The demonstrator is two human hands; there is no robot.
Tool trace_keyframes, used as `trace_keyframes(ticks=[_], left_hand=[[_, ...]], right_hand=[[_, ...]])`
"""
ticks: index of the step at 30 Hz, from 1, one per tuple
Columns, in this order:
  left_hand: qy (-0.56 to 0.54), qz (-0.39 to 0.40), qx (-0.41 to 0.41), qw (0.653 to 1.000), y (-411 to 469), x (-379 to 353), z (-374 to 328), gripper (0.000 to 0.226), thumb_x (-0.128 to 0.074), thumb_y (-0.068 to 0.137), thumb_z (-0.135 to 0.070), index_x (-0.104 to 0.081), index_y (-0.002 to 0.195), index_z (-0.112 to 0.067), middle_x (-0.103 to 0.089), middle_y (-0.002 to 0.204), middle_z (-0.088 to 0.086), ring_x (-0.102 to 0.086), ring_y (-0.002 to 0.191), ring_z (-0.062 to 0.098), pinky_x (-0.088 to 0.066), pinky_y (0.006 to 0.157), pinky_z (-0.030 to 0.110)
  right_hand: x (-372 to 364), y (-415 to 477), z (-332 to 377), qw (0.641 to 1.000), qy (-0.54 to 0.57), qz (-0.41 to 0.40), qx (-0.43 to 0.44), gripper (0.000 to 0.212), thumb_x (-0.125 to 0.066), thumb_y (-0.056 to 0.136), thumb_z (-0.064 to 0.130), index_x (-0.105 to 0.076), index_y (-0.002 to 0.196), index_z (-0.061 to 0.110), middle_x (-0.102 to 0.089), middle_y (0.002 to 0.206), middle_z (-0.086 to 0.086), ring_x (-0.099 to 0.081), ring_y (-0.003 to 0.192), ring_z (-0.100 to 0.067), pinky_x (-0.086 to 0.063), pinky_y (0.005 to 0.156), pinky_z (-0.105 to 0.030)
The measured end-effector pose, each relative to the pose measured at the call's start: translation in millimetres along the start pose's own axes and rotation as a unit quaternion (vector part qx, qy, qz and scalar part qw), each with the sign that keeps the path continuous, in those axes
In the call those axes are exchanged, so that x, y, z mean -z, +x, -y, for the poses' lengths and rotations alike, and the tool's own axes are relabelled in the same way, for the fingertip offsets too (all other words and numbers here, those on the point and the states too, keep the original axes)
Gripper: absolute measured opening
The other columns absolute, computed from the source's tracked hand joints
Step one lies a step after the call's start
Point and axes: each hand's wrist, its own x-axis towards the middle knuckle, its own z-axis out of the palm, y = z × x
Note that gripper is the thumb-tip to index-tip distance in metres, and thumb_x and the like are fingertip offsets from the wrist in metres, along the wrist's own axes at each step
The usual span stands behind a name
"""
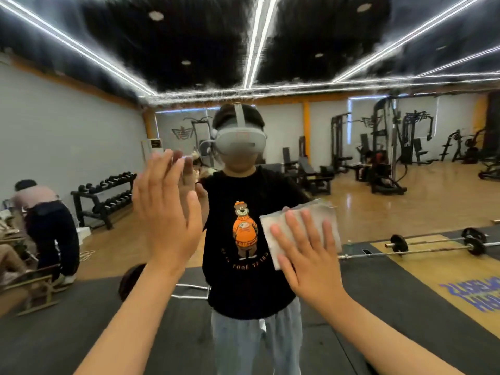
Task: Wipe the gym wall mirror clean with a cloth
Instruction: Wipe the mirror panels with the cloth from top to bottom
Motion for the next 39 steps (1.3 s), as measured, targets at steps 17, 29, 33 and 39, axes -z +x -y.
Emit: trace_keyframes(ticks=[17,29,33,39], left_hand=[[0.052,-0.012,0.029,0.998,-24.4,-5.7,35.1,0.058,-0.039,0.092,-0.026,-0.034,0.144,0.000,-0.029,0.153,0.015,-0.019,0.146,0.030,-0.009,0.123,0.038],[0.037,0.003,0.020,0.999,-25.0,-3.5,37.2,0.053,-0.039,0.096,-0.027,-0.036,0.142,-0.002,-0.030,0.152,0.011,-0.023,0.145,0.030,-0.022,0.118,0.052],[0.031,0.035,-0.036,0.998,-23.5,11.2,44.0,0.054,-0.040,0.095,-0.029,-0.031,0.144,-0.008,-0.027,0.152,0.008,-0.023,0.144,0.030,-0.021,0.117,0.055],[0.087,0.054,-0.054,0.993,5.1,47.9,99.0,0.058,-0.040,0.093,-0.030,-0.029,0.145,-0.008,-0.024,0.153,0.009,-0.018,0.145,0.029,-0.002,0.123,0.041]], right_hand=[[52.7,212.9,-18.9,0.985,0.022,-0.092,-0.141,0.057,-0.025,0.103,0.039,-0.019,0.158,0.027,-0.011,0.166,-0.006,-0.005,0.153,-0.027,-0.004,0.122,-0.053],[-2.2,46.1,77.0,0.993,0.021,0.010,0.115,0.053,-0.032,0.103,0.038,-0.029,0.156,0.030,-0.016,0.166,-0.001,-0.012,0.153,-0.024,-0.009,0.122,-0.050],[2.7,55.6,61.7,0.989,0.009,0.005,0.149,0.054,-0.039,0.099,0.041,-0.035,0.153,0.033,-0.026,0.162,0.002,-0.018,0.152,-0.020,-0.010,0.122,-0.044],[26.0,163.3,41.0,0.998,-0.032,-0.054,0.000,0.055,-0.029,0.103,0.042,-0.026,0.156,0.029,-0.022,0.164,-0.005,-0.018,0.152,-0.027,-0.017,0.120,-0.055]])
